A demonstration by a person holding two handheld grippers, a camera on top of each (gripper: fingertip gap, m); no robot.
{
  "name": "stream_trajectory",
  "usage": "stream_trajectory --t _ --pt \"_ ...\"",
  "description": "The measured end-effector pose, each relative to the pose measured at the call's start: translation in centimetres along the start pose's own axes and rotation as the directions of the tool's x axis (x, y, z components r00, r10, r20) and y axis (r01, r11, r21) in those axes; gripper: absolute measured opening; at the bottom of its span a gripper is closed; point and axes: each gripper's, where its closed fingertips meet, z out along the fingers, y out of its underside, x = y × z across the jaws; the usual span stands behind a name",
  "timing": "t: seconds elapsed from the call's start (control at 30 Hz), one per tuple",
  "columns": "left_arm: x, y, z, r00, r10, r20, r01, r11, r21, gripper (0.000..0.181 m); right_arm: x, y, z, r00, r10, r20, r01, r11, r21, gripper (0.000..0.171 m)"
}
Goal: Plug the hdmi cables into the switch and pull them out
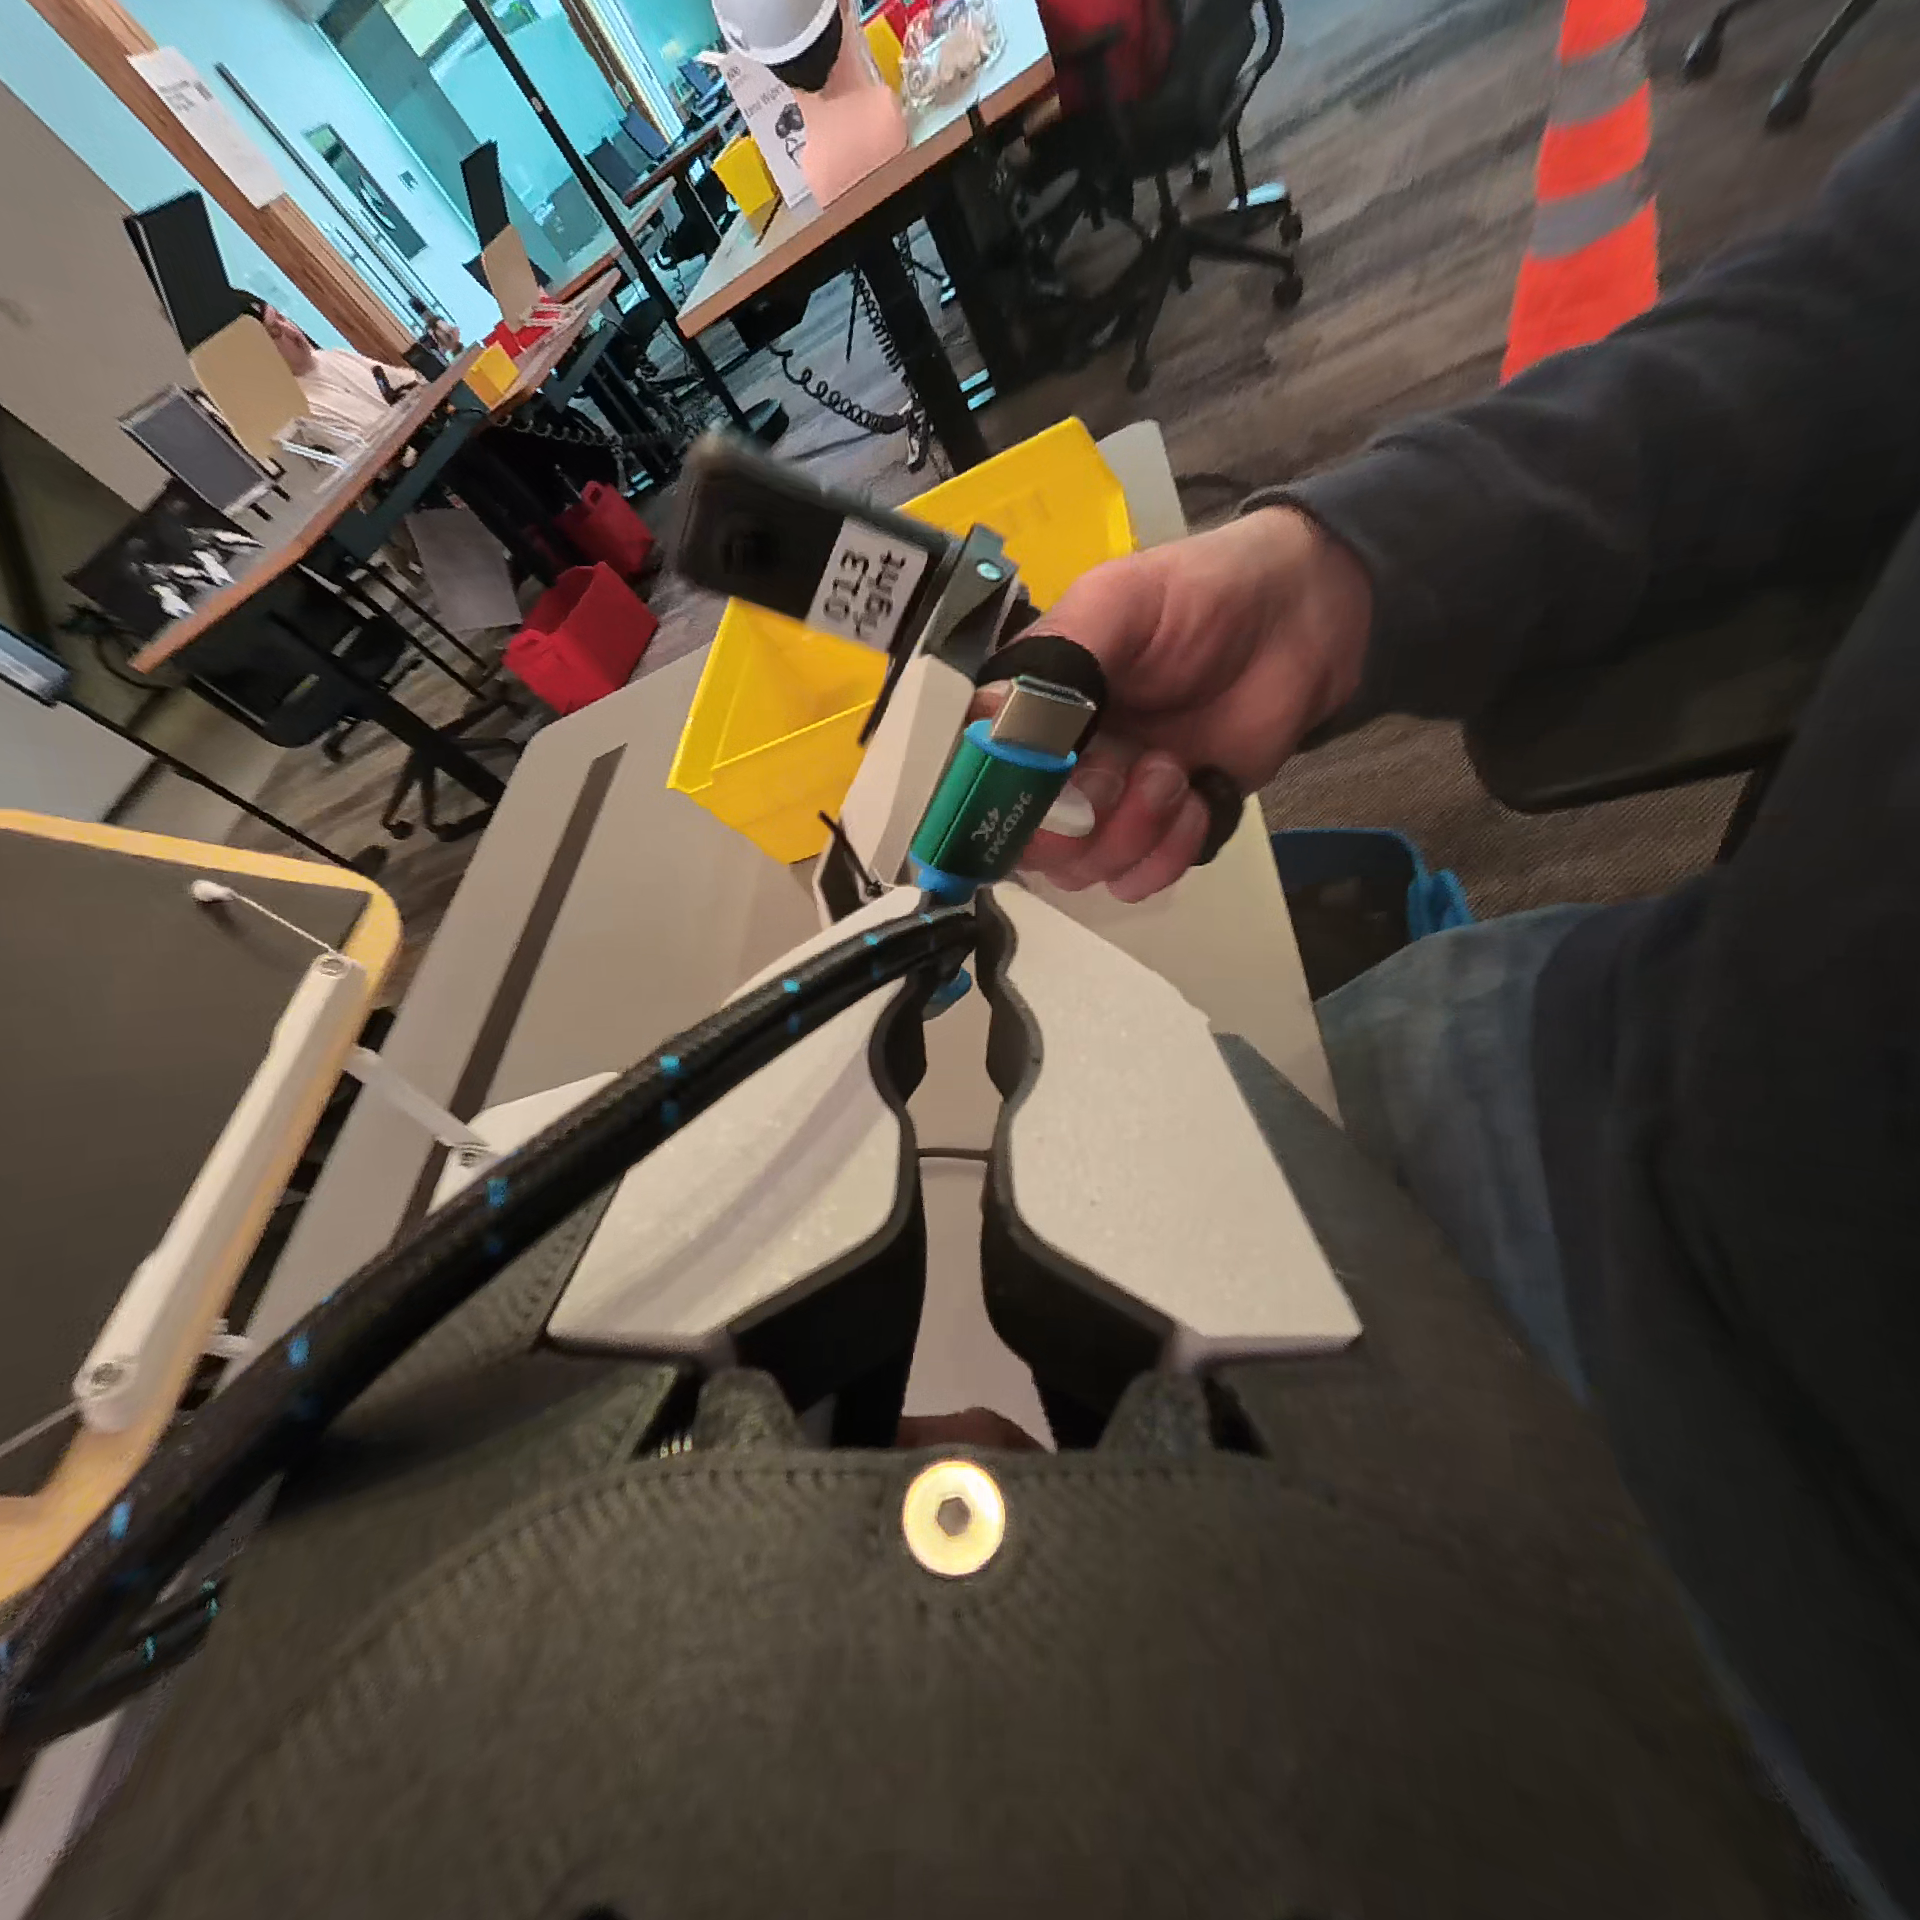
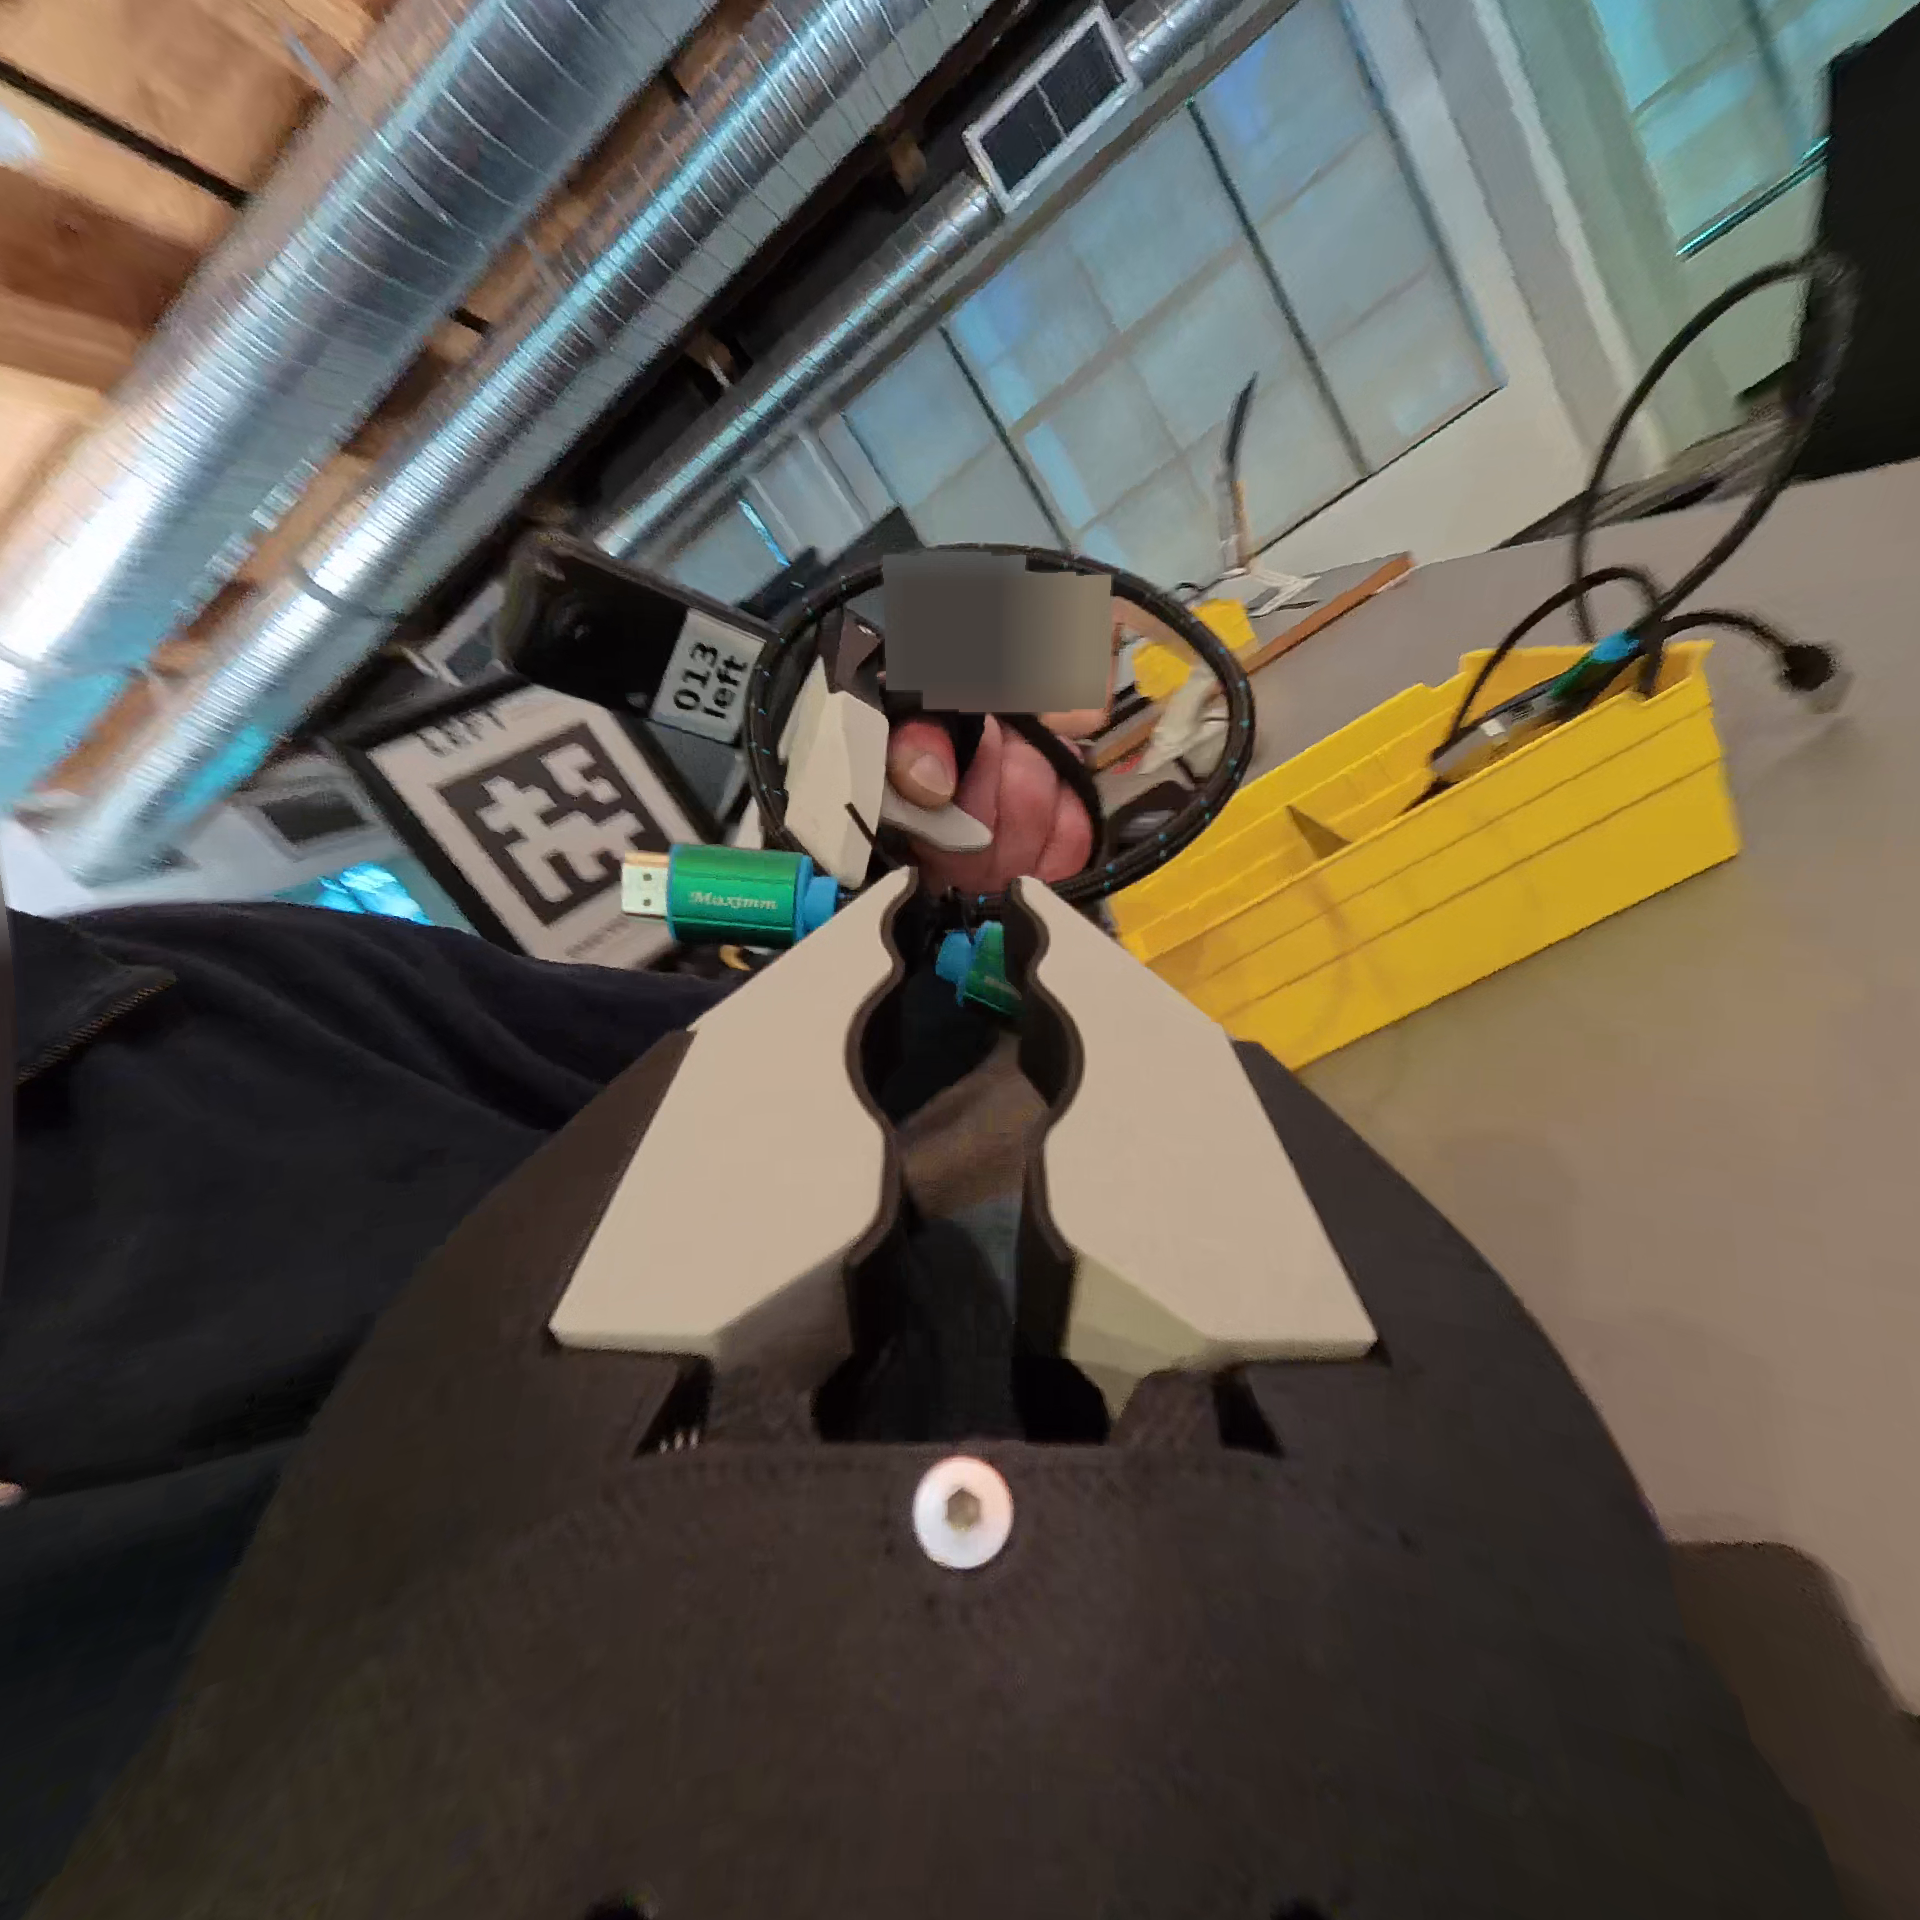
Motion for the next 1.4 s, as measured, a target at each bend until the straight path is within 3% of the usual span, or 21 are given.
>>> stream_trajectory --t 0.2,0.43,0.77,1.4 --pt "-0.5 -0.2 -0.3 0.998 -0.062 -0.010 0.062 0.997 0.040 0.006 0.3 0.6 0.0 0.944 -0.299 -0.140 0.281 0.950 -0.133 0.012" --pt "-0.2 -0.3 -0.3 0.997 -0.071 -0.025 0.072 0.996 0.048 0.006 0.0 0.5 -0.1 0.861 -0.472 -0.191 0.435 0.877 -0.206 0.002" --pt "-0.3 -0.4 -0.3 0.997 -0.073 -0.020 0.074 0.996 0.053 0.006 -0.4 0.6 0.0 0.842 -0.506 -0.187 0.464 0.856 -0.226 0.000" --pt "0.1 -0.5 -0.1 1.000 -0.022 -0.008 0.022 0.999 0.028 0.006 -0.8 0.0 -0.3 0.902 -0.395 -0.174 0.369 0.915 -0.161 0.000"
